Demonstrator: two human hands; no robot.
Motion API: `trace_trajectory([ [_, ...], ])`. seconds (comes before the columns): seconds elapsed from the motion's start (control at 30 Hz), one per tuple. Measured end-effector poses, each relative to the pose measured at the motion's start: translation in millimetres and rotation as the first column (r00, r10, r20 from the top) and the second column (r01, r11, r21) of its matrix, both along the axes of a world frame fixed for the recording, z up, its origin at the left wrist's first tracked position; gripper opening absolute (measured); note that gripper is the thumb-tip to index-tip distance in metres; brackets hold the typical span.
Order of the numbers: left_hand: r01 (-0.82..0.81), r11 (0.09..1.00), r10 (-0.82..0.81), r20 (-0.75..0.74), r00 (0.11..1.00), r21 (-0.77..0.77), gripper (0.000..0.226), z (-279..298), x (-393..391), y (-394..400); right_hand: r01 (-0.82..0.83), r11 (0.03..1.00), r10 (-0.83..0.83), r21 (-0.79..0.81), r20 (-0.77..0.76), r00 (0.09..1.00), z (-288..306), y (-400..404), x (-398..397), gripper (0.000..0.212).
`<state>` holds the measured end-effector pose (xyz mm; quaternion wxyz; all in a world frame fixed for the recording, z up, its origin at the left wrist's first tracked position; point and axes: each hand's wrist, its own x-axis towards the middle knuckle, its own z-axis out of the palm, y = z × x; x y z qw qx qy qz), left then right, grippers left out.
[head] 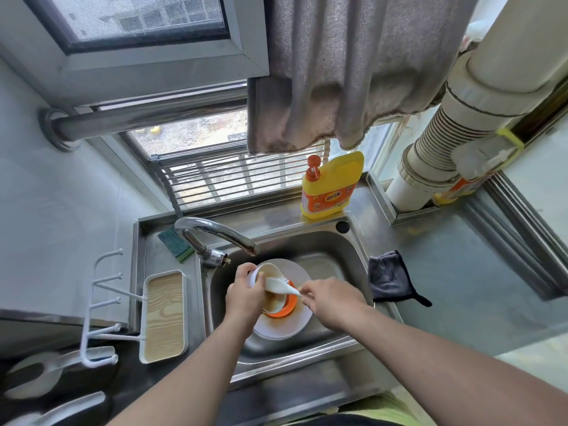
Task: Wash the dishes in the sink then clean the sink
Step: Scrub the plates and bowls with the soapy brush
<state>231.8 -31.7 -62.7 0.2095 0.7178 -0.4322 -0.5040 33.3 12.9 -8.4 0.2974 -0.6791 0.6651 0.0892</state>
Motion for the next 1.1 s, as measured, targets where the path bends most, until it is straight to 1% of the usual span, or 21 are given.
trace_trajectory([
  [0.07, 0.061, 0.997, -0.062, 0.006, 0.998, 0.053, 0.008, 0.5, 1.3, 2.6, -0.12, 0.992, 0.113, -0.051, -0.119, 0.986, 7.5, -7.9, -3.1, 0.031],
  [0.13, 0.085, 0.986, -0.081, -0.033, 0.996, 0.143, 0.012, 3.8, 1.0, 2.8, -0.293, 0.952, 0.267, -0.089, -0.227, 0.937, 15.8, -11.2, -3.0, 0.042],
  [0.2, 0.095, 0.974, -0.084, -0.059, 0.995, 0.206, 0.02, 7.5, 2.1, -0.1, -0.396, 0.913, 0.355, -0.103, -0.282, 0.892, 19.4, -10.4, -4.9, 0.055],
  [0.27, 0.121, 0.969, -0.109, -0.068, 0.992, 0.216, 0.023, 9.9, 3.3, -4.7, -0.398, 0.914, 0.363, -0.082, -0.278, 0.889, 15.9, -7.0, -10.9, 0.058],
  [0.3, 0.129, 0.971, -0.118, -0.067, 0.991, 0.199, 0.025, 10.6, 4.3, -7.4, -0.359, 0.931, 0.333, -0.064, -0.248, 0.91, 12.6, -4.7, -14.7, 0.054],
  [0.37, 0.13, 0.978, -0.123, -0.057, 0.991, 0.164, 0.026, 12.3, 5.6, -12.3, -0.263, 0.964, 0.252, -0.031, -0.193, 0.948, 7.7, -1.0, -19.1, 0.038],
  [0.4, 0.131, 0.977, -0.124, -0.049, 0.991, 0.169, 0.025, 13.0, 5.2, -13.4, -0.256, 0.966, 0.247, -0.024, -0.185, 0.951, 7.0, -0.9, -17.7, 0.033],
  [0.47, 0.14, 0.967, -0.134, -0.042, 0.99, 0.214, 0.028, 12.9, 3.4, -11.6, -0.331, 0.942, 0.315, -0.047, -0.21, 0.925, 11.9, -4.1, -8.7, 0.036],
  [0.53, 0.131, 0.96, -0.12, -0.062, 0.991, 0.248, 0.033, 10.6, 1.1, -8.7, -0.446, 0.89, 0.41, -0.092, -0.264, 0.873, 20.5, -9.9, -0.2, 0.047],
  [0.6, 0.134, 0.958, -0.119, -0.073, 0.99, 0.254, 0.031, 10.2, 0.4, -7.7, -0.474, 0.874, 0.424, -0.109, -0.307, 0.852, 24.3, -15.7, -1.0, 0.052],
  [0.63, 0.143, 0.959, -0.13, -0.069, 0.989, 0.244, 0.029, 9.4, 1.5, -7.8, -0.455, 0.886, 0.41, -0.093, -0.304, 0.86, 23.5, -17.2, -4.7, 0.048],
  [0.7, 0.152, 0.971, -0.143, -0.065, 0.988, 0.186, 0.023, 6.4, 4.1, -8.2, -0.349, 0.936, 0.33, -0.034, -0.25, 0.91, 17.8, -15.1, -11.6, 0.031],
  [0.77, 0.147, 0.987, -0.144, -0.058, 0.988, 0.057, 0.014, 2.3, 6.3, -8.2, -0.173, 0.985, 0.174, 0.02, -0.148, 0.974, 8.6, -9.7, -12.8, 0.022],
  [0.83, 0.126, 0.987, -0.133, -0.063, 0.989, -0.095, 0.014, -3.8, 7.0, -8.2, 0.016, 0.995, -0.019, 0.098, 0.023, 1.0, -3.4, -2.0, -6.5, 0.025],
  [0.87, 0.113, 0.982, -0.124, -0.066, 0.99, -0.15, 0.017, -5.6, 6.7, -7.0, 0.118, 0.98, -0.139, 0.157, 0.13, 0.982, -8.6, 1.3, -3.2, 0.025],
  [0.9, 0.093, 0.978, -0.11, -0.081, 0.991, -0.188, 0.022, -5.2, 6.2, -5.1, 0.204, 0.952, -0.257, 0.228, 0.232, 0.938, -12.1, 3.2, -1.0, 0.024],
  [0.93, 0.067, 0.977, -0.09, -0.107, 0.99, -0.201, 0.025, -5.7, 6.3, -2.9, 0.25, 0.93, -0.325, 0.269, 0.287, 0.901, -12.1, 4.1, -1.0, 0.022],
  [0.97, 0.049, 0.978, -0.077, -0.133, 0.988, -0.204, 0.026, -7.4, 7.0, -1.0, 0.26, 0.928, -0.336, 0.268, 0.301, 0.892, -10.0, 2.8, -3.3, 0.022],
  [1.0, 0.04, 0.98, -0.071, -0.157, 0.985, -0.195, 0.028, -7.9, 7.2, 0.9, 0.242, 0.942, -0.302, 0.231, 0.275, 0.913, -6.0, 0.3, -7.8, 0.024],
  [1.07, 0.023, 0.985, -0.059, -0.209, 0.976, -0.171, 0.034, -10.2, 9.0, 2.2, 0.18, 0.98, -0.188, 0.08, 0.105, 0.977, 2.3, -3.2, -15.5, 0.028],
  [1.1, 0.027, 0.987, -0.063, -0.223, 0.973, -0.159, 0.041, -11.6, 9.6, 1.9, 0.145, 0.989, -0.146, 0.019, 0.04, 0.989, 4.9, -2.6, -16.6, 0.03],
])
